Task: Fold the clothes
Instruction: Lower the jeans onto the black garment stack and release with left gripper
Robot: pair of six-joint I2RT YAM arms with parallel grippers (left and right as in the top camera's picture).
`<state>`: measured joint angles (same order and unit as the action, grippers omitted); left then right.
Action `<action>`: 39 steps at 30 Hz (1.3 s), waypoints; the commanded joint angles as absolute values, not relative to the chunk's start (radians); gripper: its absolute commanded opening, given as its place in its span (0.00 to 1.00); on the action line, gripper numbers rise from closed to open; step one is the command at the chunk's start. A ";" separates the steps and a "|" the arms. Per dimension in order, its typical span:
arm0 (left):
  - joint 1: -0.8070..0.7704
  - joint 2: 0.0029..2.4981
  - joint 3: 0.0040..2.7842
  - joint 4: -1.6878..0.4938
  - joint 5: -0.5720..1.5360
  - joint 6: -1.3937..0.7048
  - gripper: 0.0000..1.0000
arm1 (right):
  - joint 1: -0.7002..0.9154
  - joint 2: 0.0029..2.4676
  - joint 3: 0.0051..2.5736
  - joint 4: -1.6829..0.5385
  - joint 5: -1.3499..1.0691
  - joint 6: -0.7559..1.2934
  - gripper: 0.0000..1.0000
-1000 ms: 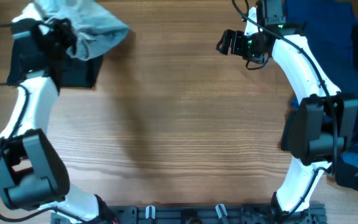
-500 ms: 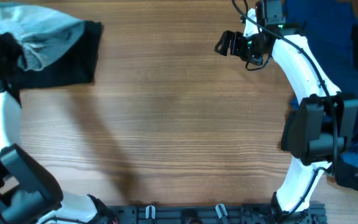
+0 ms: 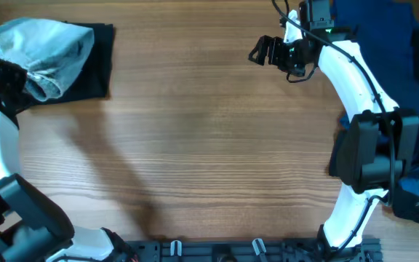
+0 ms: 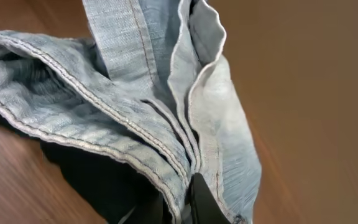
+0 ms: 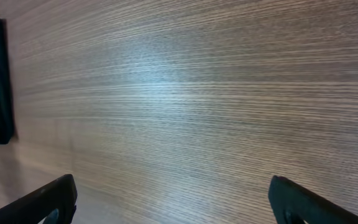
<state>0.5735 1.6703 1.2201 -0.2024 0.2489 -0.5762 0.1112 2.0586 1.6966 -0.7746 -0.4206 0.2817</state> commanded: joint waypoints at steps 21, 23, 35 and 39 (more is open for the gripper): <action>0.556 1.860 1.248 -0.237 0.421 -0.588 1.00 | 0.111 2.025 1.691 -0.776 -0.473 0.264 1.00; 0.556 1.816 1.248 -0.267 0.445 -0.588 1.00 | 0.111 2.025 1.691 -0.775 -0.473 0.263 1.00; 0.516 1.522 1.248 -0.447 0.463 -0.348 1.00 | 0.111 2.025 1.691 -0.773 -0.473 0.262 1.00; 0.494 1.530 1.248 -0.446 0.425 -0.236 0.99 | 0.112 2.025 1.691 -0.773 -0.473 0.262 1.00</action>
<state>0.5117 1.5127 1.2388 -0.4416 0.4431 -0.3920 0.1112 2.0586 1.6966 -0.7776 -0.4492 0.2817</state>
